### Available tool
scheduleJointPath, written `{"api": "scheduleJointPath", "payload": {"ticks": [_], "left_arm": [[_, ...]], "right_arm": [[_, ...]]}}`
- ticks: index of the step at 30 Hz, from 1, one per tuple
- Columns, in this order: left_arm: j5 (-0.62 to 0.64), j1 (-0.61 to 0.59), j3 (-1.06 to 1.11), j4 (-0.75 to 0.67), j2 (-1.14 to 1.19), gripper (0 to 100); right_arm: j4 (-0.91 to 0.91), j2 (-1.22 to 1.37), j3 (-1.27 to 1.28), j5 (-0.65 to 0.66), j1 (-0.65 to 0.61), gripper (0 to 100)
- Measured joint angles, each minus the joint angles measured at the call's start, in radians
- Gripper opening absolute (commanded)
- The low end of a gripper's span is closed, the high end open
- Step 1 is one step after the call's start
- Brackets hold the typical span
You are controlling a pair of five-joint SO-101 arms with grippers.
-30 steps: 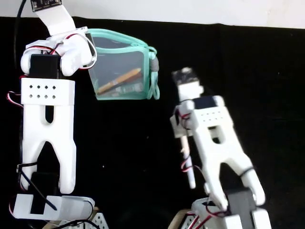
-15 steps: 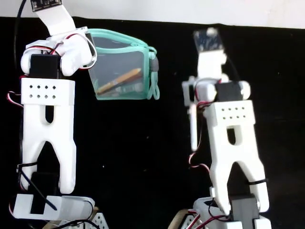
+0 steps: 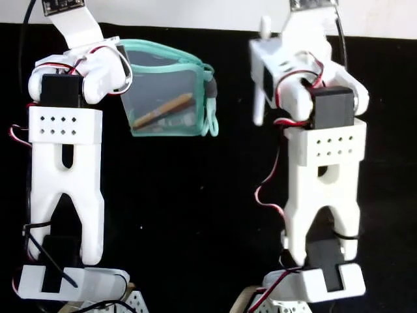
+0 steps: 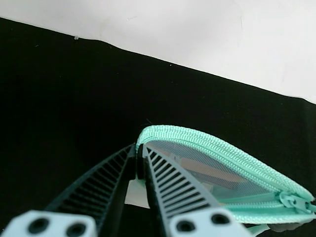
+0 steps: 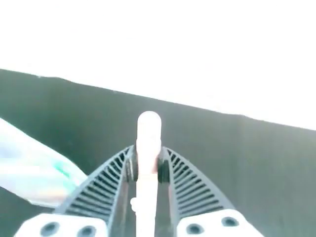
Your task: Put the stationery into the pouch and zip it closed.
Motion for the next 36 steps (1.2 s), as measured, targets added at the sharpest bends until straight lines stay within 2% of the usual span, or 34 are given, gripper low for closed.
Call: {"api": "scheduleJointPath", "payload": {"ticks": [11, 16, 29, 36], "left_arm": [[0.000, 0.000, 0.000, 0.000, 0.000, 1], [0.000, 0.000, 0.000, 0.000, 0.000, 1], [0.000, 0.000, 0.000, 0.000, 0.000, 1], [0.000, 0.000, 0.000, 0.000, 0.000, 1]], "right_arm": [[0.002, 0.192, -0.483, 0.000, -0.091, 0.6], [-0.054, 0.264, -0.661, 0.038, -0.144, 0.6], [-0.173, 0.436, -0.839, 0.091, -0.336, 0.6], [-0.173, 0.586, -0.945, 0.092, -0.371, 0.6]]}}
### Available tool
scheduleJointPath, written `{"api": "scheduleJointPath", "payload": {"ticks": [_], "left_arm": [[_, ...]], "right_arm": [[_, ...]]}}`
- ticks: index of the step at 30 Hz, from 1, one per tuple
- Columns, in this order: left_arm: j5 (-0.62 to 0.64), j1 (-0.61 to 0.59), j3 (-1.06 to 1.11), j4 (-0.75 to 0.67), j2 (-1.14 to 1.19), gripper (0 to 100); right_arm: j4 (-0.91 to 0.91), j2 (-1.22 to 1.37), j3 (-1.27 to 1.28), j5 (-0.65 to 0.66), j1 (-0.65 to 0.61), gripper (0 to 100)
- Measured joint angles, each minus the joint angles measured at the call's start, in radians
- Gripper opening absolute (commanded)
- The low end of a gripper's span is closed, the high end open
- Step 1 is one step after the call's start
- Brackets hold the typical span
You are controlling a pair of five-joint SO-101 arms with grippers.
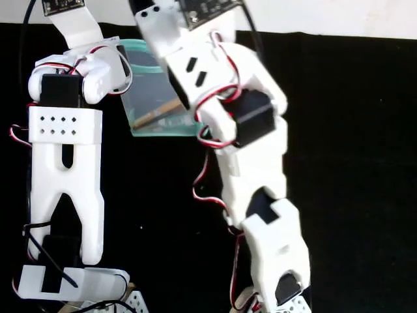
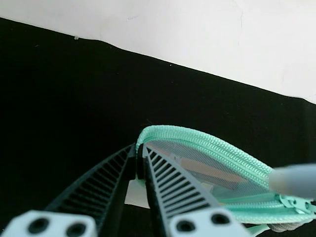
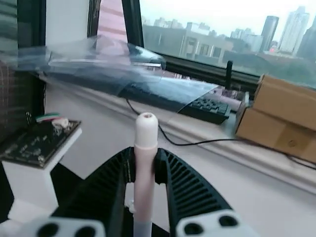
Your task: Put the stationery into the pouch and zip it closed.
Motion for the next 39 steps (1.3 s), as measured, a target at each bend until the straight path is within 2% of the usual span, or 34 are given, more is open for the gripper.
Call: {"api": "scheduleJointPath", "payload": {"ticks": [8, 18, 28, 39], "left_arm": [[0.000, 0.000, 0.000, 0.000, 0.000, 1], [0.000, 0.000, 0.000, 0.000, 0.000, 1], [0.000, 0.000, 0.000, 0.000, 0.000, 1], [0.000, 0.000, 0.000, 0.000, 0.000, 1]], "right_arm": [[0.018, 0.190, -0.008, -0.046, 0.000, 0.6], [0.222, 0.207, -0.008, -0.046, 0.011, 0.9], [0.324, 0.209, -0.008, -0.046, 0.020, 19.7], [0.324, 0.192, -0.008, -0.046, 0.071, 20.3]]}}
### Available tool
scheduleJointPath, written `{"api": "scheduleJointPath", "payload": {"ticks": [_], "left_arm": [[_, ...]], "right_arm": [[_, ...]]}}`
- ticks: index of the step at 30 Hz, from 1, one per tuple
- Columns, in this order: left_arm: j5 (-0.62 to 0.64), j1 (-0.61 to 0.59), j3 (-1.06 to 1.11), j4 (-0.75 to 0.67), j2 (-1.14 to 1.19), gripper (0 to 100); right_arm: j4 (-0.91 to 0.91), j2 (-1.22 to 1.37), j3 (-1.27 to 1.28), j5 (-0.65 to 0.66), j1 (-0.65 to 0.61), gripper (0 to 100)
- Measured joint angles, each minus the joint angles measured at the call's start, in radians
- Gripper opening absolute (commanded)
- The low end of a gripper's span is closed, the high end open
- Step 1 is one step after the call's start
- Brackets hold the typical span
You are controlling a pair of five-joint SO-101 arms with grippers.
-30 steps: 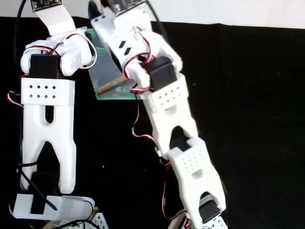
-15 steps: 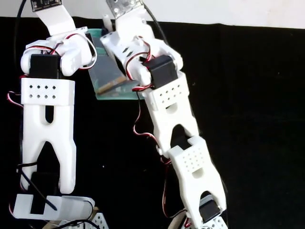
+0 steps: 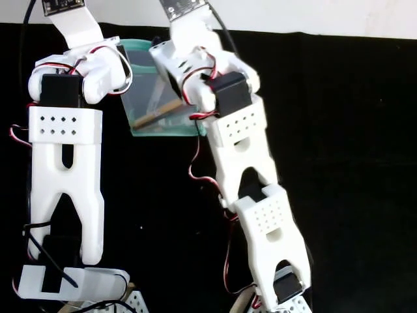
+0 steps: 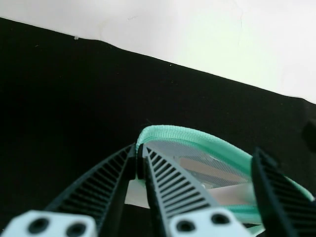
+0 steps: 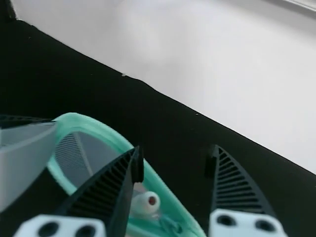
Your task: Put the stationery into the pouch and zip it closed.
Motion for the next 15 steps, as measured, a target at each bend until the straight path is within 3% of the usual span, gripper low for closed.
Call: {"api": "scheduleJointPath", "payload": {"ticks": [15], "left_arm": [[0.000, 0.000, 0.000, 0.000, 0.000, 1]], "right_arm": [[0.094, -0.103, -0.003, 0.000, 0.101, 20.3]]}}
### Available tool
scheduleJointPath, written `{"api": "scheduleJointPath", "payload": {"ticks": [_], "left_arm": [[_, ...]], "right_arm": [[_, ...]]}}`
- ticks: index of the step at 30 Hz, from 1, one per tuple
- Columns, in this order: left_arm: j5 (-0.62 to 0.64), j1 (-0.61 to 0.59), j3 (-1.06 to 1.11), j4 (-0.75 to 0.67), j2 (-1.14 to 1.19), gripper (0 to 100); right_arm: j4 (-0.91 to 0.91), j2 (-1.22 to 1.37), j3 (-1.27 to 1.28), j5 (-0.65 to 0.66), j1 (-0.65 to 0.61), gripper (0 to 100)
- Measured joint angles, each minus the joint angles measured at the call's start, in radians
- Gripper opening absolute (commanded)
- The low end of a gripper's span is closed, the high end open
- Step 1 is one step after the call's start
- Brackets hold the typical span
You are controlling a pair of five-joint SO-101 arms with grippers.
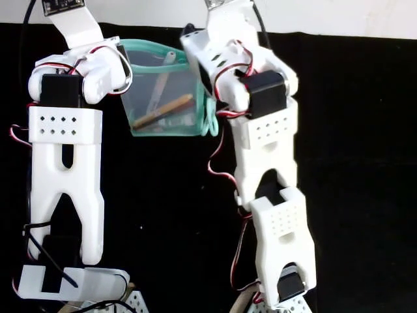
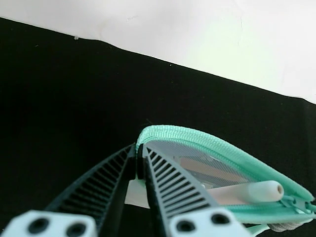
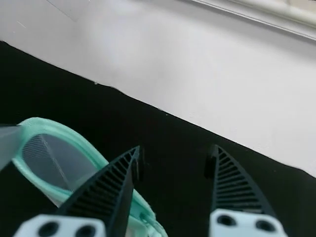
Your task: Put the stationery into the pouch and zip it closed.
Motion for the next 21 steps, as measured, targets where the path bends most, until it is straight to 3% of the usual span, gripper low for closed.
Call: {"api": "scheduleJointPath", "payload": {"ticks": [15, 21], "left_arm": [[0.000, 0.000, 0.000, 0.000, 0.000, 1], [0.000, 0.000, 0.000, 0.000, 0.000, 1]], "right_arm": [[0.000, 0.000, 0.000, 0.000, -0.069, 20.3], [-0.046, 0.114, -0.006, 0.000, -0.069, 20.3]]}}
